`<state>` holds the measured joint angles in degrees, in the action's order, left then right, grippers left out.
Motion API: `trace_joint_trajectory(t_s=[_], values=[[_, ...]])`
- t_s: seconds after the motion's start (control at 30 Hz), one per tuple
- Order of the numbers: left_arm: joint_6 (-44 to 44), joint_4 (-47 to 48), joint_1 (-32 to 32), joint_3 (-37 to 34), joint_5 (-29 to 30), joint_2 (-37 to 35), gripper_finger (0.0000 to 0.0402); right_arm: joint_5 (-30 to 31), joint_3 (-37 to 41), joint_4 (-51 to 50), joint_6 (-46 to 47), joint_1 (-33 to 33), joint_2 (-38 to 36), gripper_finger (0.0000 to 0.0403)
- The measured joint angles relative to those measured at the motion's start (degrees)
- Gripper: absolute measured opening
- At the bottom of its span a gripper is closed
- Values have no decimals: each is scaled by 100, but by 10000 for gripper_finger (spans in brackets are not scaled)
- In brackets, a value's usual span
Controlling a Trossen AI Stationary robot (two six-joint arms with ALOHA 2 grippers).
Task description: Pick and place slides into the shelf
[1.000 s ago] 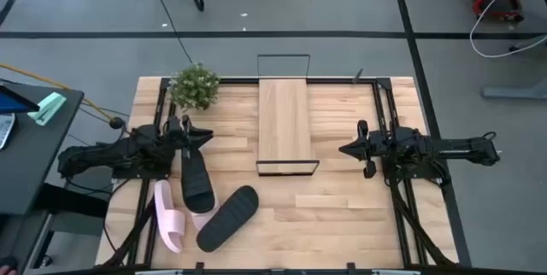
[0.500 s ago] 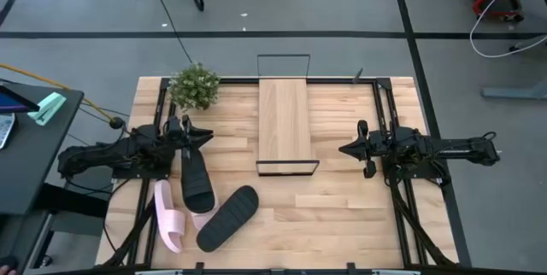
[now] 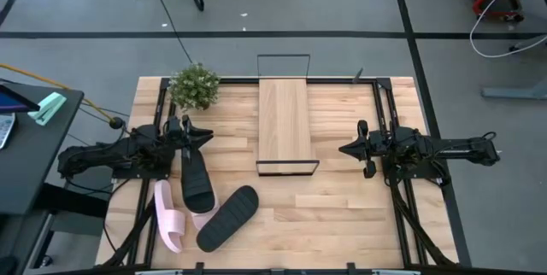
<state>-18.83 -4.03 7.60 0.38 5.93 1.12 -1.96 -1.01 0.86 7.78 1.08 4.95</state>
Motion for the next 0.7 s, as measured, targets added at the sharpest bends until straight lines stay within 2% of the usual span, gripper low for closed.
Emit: trace_joint_trajectory(t_s=[0.43, 0.7], values=[[0, 0, 0, 0, 0, 0, 91, -2, -1, 0, 1, 0, 0, 14], [0, 0, 0, 0, -2, 0, 81, 0, -1, 2, 1, 2, 0, 14]])
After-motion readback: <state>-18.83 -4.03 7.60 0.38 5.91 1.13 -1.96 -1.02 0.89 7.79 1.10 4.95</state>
